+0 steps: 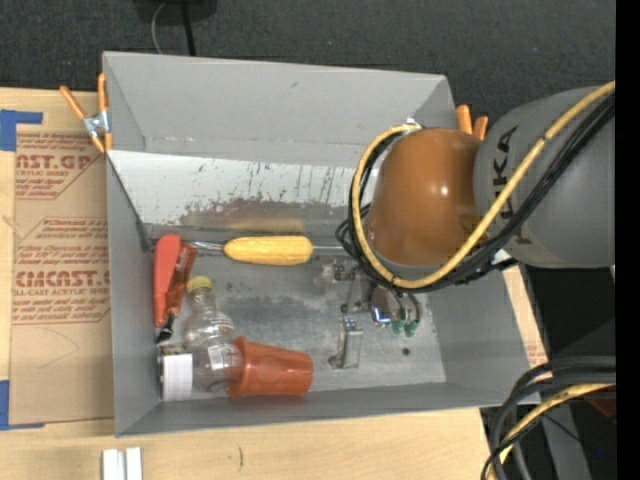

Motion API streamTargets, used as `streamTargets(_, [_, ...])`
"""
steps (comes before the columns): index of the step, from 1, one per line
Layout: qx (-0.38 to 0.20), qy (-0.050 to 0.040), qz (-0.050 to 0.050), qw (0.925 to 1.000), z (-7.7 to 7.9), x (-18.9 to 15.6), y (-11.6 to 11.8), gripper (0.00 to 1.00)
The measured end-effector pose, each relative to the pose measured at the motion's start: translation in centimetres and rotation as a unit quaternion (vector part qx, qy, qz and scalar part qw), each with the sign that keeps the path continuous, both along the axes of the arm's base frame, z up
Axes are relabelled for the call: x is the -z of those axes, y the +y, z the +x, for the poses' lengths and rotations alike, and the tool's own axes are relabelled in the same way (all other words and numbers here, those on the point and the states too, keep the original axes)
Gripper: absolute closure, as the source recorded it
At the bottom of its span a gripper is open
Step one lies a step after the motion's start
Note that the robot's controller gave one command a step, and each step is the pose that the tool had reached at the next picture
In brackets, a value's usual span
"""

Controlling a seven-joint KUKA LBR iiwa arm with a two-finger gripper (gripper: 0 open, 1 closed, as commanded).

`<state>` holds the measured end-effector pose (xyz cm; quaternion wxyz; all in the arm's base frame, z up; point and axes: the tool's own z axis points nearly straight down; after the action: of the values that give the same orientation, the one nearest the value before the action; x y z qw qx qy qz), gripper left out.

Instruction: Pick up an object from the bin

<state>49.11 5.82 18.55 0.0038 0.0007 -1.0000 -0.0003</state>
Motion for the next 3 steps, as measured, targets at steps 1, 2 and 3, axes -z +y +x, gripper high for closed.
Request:
streamTargets(1, [0.0,-0.004,0.0,1.0,0.2,-0.4,0.0,0.0])
streamTargets(2, [-0.039,-0.0055,0.0,0.9992,0.4,2.9,1.3,0.0])
streamTargets(3, [-0.068,-0.0035,0.0,0.9977,0.3,7.8,6.6,0.0])
